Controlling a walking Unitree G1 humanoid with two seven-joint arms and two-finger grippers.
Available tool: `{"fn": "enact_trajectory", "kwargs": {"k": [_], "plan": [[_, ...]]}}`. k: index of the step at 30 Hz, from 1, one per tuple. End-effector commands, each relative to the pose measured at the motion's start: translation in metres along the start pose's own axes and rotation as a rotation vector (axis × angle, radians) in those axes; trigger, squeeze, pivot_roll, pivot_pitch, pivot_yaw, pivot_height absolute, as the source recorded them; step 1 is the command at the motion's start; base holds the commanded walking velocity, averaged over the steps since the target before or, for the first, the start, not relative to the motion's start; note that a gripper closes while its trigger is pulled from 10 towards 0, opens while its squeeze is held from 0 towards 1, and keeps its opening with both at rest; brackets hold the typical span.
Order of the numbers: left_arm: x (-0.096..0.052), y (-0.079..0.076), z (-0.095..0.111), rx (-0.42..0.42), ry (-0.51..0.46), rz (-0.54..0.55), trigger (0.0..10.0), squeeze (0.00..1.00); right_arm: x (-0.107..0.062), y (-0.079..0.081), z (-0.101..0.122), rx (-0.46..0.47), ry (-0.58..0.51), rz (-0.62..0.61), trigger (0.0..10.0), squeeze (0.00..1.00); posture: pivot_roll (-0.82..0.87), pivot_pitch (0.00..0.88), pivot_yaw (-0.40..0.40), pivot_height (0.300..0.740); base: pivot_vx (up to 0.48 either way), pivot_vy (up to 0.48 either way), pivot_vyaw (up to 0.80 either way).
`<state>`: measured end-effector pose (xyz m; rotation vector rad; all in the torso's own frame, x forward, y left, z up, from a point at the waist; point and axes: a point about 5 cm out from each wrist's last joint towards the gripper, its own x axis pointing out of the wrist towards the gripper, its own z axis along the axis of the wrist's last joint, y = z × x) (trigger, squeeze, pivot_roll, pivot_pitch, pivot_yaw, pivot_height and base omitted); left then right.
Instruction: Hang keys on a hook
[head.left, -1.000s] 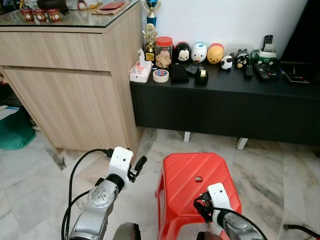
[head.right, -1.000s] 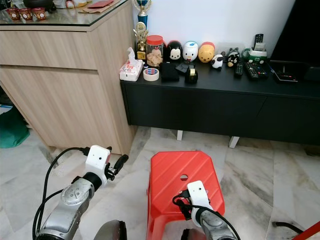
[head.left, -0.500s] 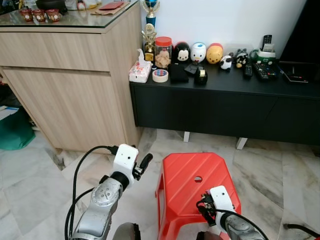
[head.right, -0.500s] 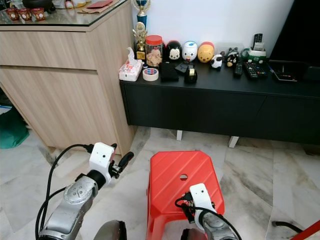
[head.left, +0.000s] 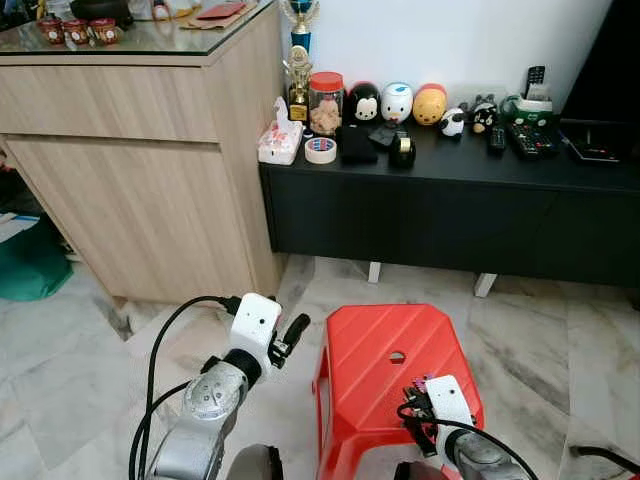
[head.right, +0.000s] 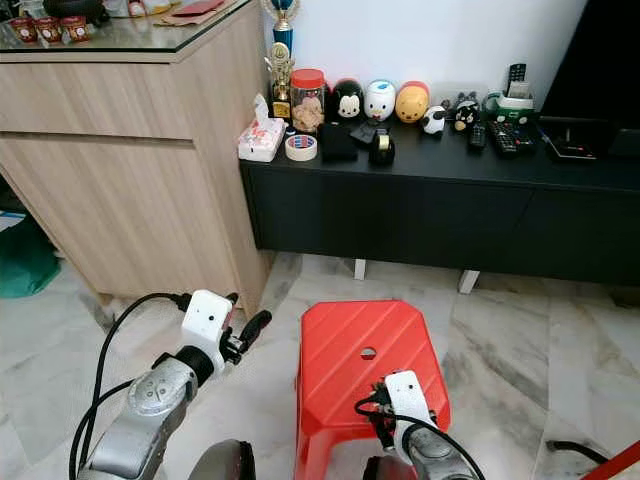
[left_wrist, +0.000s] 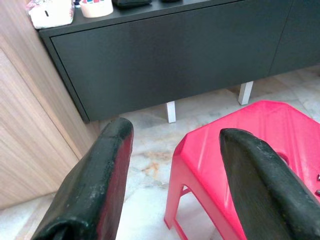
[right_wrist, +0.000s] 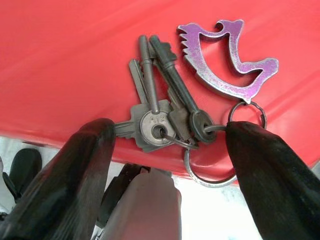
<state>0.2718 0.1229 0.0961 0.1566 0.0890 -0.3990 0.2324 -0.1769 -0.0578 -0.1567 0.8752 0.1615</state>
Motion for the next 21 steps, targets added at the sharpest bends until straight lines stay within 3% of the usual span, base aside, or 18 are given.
{"fn": "enact_trajectory", "kwargs": {"k": [1, 2, 21], "plan": [[-0.0022, 0.0, 0.0015, 0.016, 0.008, -0.004, 10.0, 0.0, -0.0005, 0.0012, -0.0069, 0.025, 0.036, 0.002, 2.5, 0.0, 0.1, 0.0, -0.005, 0.625, 0.0, 0.0, 0.0], [-0.0027, -0.0002, 0.0013, 0.017, 0.011, -0.006, 10.0, 0.0, -0.0004, 0.0024, -0.0077, 0.024, 0.039, 0.008, 0.0, 0.0, 0.1, 0.0, -0.004, 0.625, 0.0, 0.0, 0.0], [-0.0041, -0.0006, 0.0014, 0.024, 0.026, 0.006, 10.0, 0.0, -0.0001, 0.0037, -0.0078, 0.031, 0.046, 0.008, 0.0, 0.0, 0.11, 0.0, -0.005, 0.625, 0.0, 0.0, 0.0]]}}
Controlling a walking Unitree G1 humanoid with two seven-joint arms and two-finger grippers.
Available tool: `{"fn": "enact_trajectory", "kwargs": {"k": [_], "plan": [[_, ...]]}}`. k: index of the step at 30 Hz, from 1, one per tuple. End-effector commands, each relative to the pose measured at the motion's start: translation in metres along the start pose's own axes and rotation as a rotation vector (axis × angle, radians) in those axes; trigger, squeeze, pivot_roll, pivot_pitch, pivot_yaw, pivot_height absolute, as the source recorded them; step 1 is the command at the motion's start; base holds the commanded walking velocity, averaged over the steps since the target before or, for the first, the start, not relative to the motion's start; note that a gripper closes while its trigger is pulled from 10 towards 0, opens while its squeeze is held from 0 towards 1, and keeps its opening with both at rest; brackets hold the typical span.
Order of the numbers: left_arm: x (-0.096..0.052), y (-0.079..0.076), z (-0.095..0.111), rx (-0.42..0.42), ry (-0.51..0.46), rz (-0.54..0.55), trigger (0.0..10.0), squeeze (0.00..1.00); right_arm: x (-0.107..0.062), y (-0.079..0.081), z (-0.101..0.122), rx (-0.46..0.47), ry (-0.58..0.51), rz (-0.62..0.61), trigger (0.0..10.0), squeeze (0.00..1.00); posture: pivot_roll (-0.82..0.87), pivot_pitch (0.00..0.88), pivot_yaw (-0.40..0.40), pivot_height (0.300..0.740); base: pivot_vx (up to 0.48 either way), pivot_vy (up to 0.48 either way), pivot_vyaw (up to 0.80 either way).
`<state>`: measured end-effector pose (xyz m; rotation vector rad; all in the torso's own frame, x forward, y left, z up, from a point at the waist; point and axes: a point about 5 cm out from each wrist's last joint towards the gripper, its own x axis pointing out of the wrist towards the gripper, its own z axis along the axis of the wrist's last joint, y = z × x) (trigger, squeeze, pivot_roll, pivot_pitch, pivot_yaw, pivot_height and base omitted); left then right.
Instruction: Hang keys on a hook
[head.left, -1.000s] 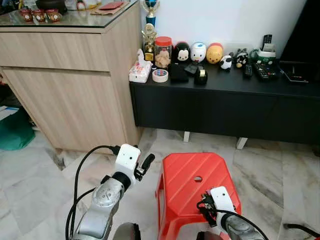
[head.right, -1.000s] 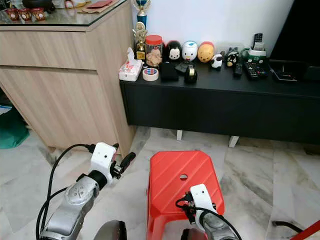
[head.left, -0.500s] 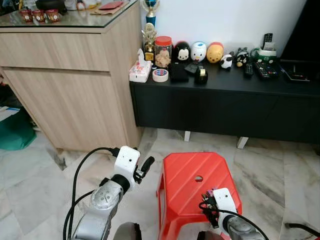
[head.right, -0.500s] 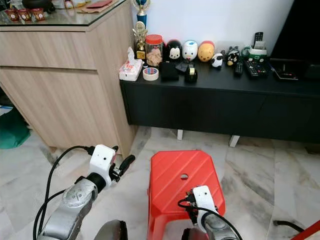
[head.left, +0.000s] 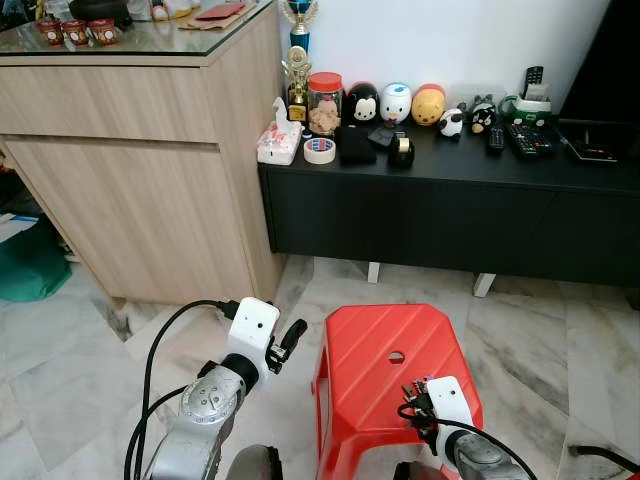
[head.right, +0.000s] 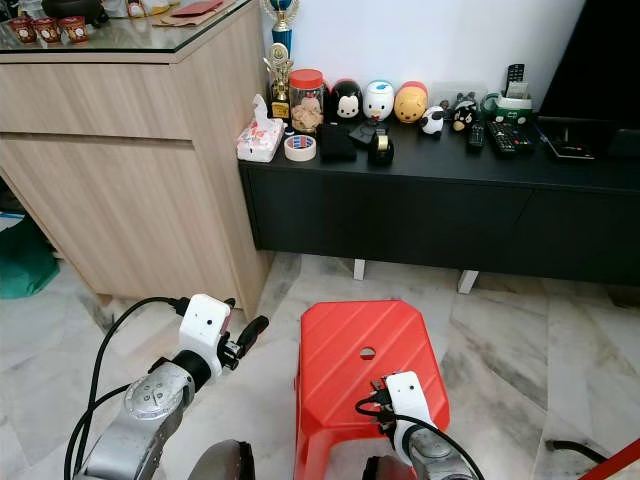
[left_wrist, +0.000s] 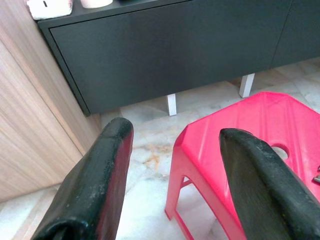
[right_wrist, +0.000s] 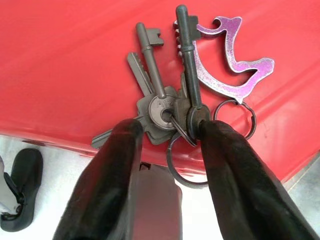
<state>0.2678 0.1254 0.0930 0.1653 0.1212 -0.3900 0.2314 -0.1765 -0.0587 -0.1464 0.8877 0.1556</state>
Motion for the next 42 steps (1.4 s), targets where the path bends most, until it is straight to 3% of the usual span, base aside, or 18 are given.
{"fn": "enact_trajectory", "kwargs": {"k": [1, 12, 25, 36, 38, 42], "plan": [[0.001, -0.001, 0.005, 0.023, -0.007, 0.002, 10.0, 0.0, 0.0, 0.002, -0.004, 0.023, 0.026, 0.003, 0.0, 0.0, 0.11, 0.0, -0.005, 0.625, 0.0, 0.0, 0.0], [0.003, 0.001, 0.006, 0.028, -0.012, 0.015, 10.0, 0.0, 0.002, -0.003, 0.017, 0.122, -0.06, -0.028, 0.0, 0.0, 0.12, 0.0, -0.01, 0.625, 0.0, 0.0, 0.0], [0.009, 0.007, 0.005, 0.041, -0.011, 0.029, 10.0, 0.0, 0.001, -0.006, 0.04, 0.164, -0.188, -0.02, 0.0, 0.0, 0.12, 0.0, -0.013, 0.625, 0.0, 0.0, 0.0], [0.02, 0.009, 0.009, 0.046, -0.034, 0.037, 10.0, 0.0, -0.006, -0.031, 0.041, 0.245, -0.3, -0.138, 0.0, 0.0, 0.1, 0.0, -0.025, 0.625, 0.0, 0.0, 0.0], [0.021, 0.009, 0.008, 0.045, -0.035, 0.038, 10.0, 0.0, -0.007, -0.031, 0.041, 0.246, -0.306, -0.138, 0.0, 0.0, 0.1, 0.0, -0.025, 0.625, 0.0, 0.0, 0.0], [0.024, 0.011, 0.008, 0.042, -0.043, 0.046, 10.0, 0.0, -0.013, -0.033, 0.05, 0.191, -0.443, -0.112, 0.0, 0.0, 0.08, 0.0, -0.033, 0.625, 0.0, 0.0, 0.0]]}}
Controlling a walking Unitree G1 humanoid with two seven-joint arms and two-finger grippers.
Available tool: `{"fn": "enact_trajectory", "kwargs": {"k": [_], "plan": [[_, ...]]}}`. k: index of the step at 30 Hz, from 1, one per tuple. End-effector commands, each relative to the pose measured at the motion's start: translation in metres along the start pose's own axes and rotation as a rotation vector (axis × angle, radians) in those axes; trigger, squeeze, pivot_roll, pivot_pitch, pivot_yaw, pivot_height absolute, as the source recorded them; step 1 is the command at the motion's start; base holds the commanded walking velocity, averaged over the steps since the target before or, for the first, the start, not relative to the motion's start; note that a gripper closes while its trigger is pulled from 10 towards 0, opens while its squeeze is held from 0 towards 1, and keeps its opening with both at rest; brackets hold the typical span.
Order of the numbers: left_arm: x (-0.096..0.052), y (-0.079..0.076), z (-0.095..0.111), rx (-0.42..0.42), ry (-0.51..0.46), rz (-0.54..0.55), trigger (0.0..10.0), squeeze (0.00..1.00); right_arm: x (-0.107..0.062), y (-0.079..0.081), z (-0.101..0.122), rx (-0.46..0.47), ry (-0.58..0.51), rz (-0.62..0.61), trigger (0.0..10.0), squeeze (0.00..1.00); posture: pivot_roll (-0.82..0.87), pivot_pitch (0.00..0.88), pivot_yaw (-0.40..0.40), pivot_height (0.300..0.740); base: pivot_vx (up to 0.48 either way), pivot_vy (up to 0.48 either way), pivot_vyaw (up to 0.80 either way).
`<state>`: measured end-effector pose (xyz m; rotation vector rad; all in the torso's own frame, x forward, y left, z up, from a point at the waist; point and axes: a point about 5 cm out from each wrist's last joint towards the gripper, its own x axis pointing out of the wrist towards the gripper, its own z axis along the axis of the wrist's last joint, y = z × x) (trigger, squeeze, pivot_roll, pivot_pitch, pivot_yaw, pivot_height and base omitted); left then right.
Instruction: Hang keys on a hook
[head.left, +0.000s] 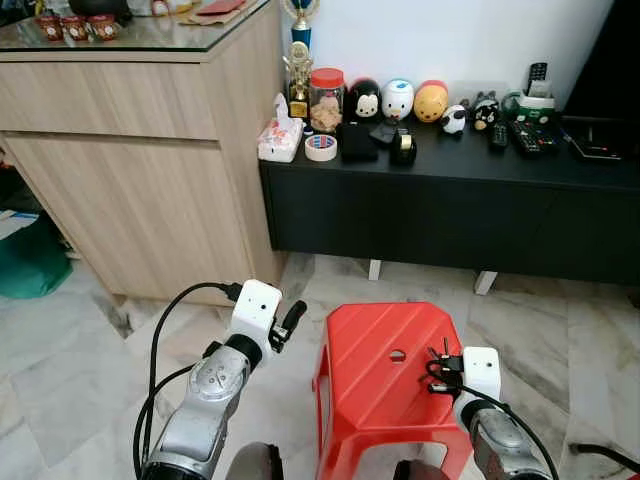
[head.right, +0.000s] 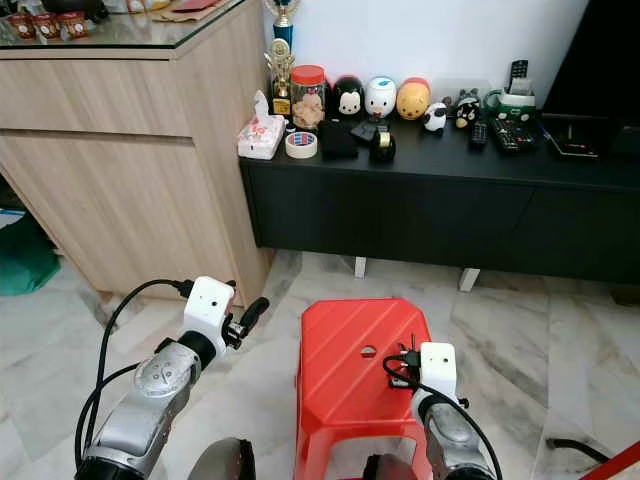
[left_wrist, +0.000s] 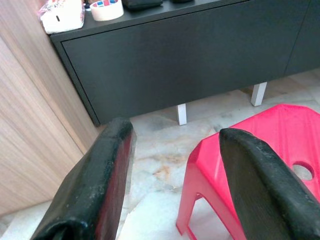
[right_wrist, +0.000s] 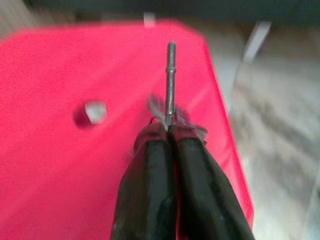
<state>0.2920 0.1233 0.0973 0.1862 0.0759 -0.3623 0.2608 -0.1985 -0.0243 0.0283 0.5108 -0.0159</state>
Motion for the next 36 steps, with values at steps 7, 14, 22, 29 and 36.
{"fn": "enact_trajectory", "kwargs": {"k": [7, 14, 22, 29, 36], "plan": [[0.007, 0.004, 0.001, 0.012, -0.017, 0.027, 10.0, 0.0, 0.001, -0.007, 0.026, 0.0, -0.155, 0.032, 4.9, 0.0, 0.07, 0.0, -0.048, 0.625, 0.0, 0.0, 0.0], [0.011, 0.003, 0.003, 0.002, -0.033, 0.035, 10.0, 0.0, 0.001, -0.001, 0.047, -0.011, -0.254, 0.176, 10.0, 0.0, 0.06, 0.0, -0.059, 0.625, 0.0, 0.0, 0.0], [0.01, 0.006, 0.003, 0.009, -0.045, 0.042, 10.0, 0.0, 0.001, 0.015, 0.066, -0.014, -0.3, 0.326, 10.0, 0.0, 0.06, 0.0, -0.067, 0.65, 0.0, 0.0, 0.0], [0.007, 0.012, 0.004, 0.017, -0.056, 0.061, 10.0, 0.0, 0.001, 0.021, 0.078, -0.028, -0.327, 0.369, 10.0, 0.0, 0.06, 0.0, -0.071, 0.695, 0.0, 0.0, 0.0], [0.006, 0.01, 0.006, 0.026, -0.071, 0.036, 10.0, 0.0, -0.002, 0.019, 0.078, -0.053, -0.301, 0.392, 10.0, 0.0, 0.06, 0.0, -0.072, 0.73, 0.0, 0.0, 0.0]]}}
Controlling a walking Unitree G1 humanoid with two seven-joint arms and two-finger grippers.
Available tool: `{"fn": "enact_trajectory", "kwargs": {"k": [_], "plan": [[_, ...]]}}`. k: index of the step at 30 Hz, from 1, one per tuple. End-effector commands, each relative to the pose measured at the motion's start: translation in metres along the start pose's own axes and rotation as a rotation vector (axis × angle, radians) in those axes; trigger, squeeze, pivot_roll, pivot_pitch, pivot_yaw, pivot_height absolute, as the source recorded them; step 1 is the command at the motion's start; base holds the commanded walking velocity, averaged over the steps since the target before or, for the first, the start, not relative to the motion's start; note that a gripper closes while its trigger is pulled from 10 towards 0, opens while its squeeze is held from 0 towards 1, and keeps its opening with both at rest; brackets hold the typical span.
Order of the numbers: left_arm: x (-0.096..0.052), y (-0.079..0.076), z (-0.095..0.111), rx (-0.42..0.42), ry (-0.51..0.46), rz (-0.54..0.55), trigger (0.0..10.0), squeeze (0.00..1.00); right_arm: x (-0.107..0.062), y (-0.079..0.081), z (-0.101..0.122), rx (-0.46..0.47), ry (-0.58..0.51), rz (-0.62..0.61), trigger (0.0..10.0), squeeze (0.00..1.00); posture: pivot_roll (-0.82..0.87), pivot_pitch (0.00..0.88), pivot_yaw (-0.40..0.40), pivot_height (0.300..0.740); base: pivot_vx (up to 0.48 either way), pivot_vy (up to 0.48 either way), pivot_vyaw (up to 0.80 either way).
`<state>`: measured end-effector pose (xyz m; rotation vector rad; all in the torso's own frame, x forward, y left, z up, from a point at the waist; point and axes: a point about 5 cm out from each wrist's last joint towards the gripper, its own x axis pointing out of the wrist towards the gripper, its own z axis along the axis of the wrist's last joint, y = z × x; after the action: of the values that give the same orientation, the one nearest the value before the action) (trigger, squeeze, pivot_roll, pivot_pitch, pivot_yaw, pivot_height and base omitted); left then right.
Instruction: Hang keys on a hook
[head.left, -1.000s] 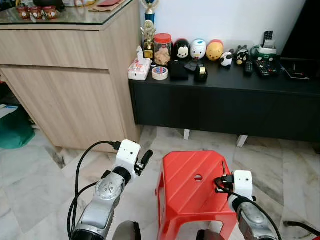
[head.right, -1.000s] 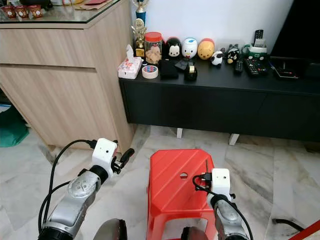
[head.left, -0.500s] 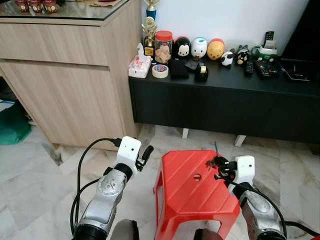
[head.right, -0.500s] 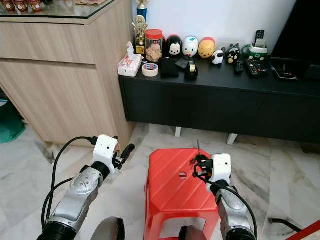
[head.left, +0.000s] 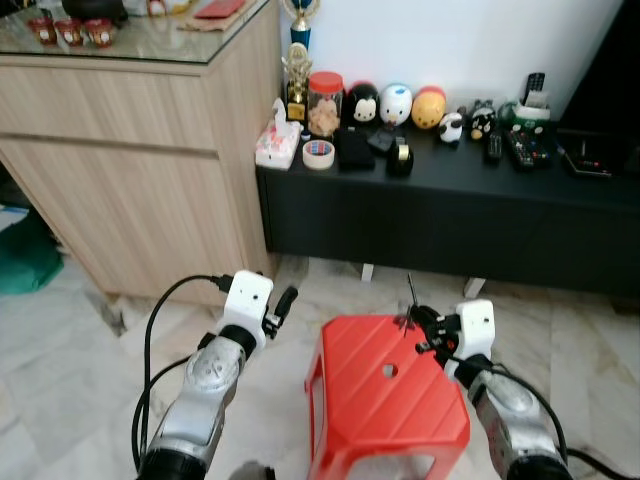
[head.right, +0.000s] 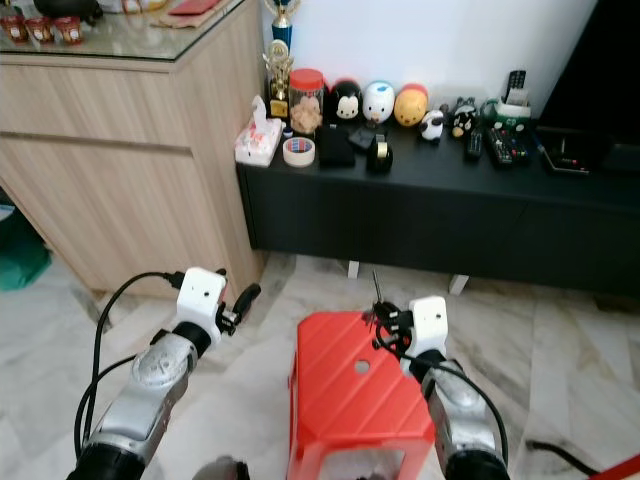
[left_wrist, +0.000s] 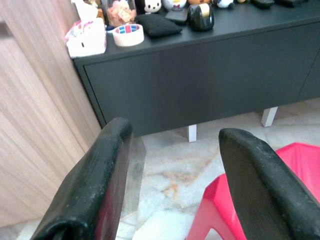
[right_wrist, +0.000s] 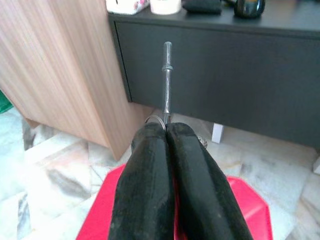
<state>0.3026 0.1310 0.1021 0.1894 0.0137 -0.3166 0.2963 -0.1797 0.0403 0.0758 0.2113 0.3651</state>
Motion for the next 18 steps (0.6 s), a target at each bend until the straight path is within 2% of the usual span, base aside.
{"fn": "enact_trajectory", "kwargs": {"k": [1, 5, 7, 10, 12, 13, 18], "plan": [[-0.001, -0.002, 0.002, 0.021, -0.015, -0.021, 10.0, 0.0, -0.001, -0.002, 0.005, -0.009, -0.004, 0.013, 10.0, 0.0, 0.05, 0.0, -0.071, 0.735, 0.0, 0.0, 0.0], [-0.002, -0.003, 0.004, 0.062, -0.025, -0.05, 10.0, 0.0, -0.001, -0.001, 0.003, -0.052, 0.059, 0.064, 10.0, 0.0, 0.06, 0.0, -0.072, 0.74, 0.0, 0.0, 0.0], [-0.005, -0.004, 0.006, 0.1, -0.024, -0.123, 10.0, 0.0, 0.0, -0.003, 0.005, -0.104, 0.104, 0.111, 10.0, 0.0, 0.06, 0.0, -0.075, 0.74, 0.0, 0.0, 0.0], [-0.006, -0.006, 0.006, 0.114, -0.022, -0.161, 10.0, 0.0, 0.0, -0.003, 0.008, -0.117, 0.115, 0.132, 10.0, 0.0, 0.06, 0.0, -0.073, 0.74, 0.0, 0.0, 0.0], [-0.011, -0.011, 0.009, 0.204, -0.04, -0.257, 10.0, 0.0, -0.001, 0.0, 0.011, -0.193, 0.164, 0.256, 10.0, 0.0, 0.06, 0.0, -0.071, 0.74, 0.0, 0.0, 0.0], [-0.011, -0.011, 0.009, 0.204, -0.04, -0.257, 10.0, 0.0, -0.001, 0.0, 0.011, -0.193, 0.164, 0.256, 10.0, 0.0, 0.06, 0.0, -0.071, 0.74, 0.0, 0.0, 0.0], [-0.015, -0.024, 0.013, 0.316, -0.041, -0.452, 10.0, 0.0, -0.001, 0.007, 0.021, -0.302, 0.232, 0.47, 10.0, 0.0, 0.07, 0.0, -0.074, 0.74, 0.0, 0.0, 0.0]]}}
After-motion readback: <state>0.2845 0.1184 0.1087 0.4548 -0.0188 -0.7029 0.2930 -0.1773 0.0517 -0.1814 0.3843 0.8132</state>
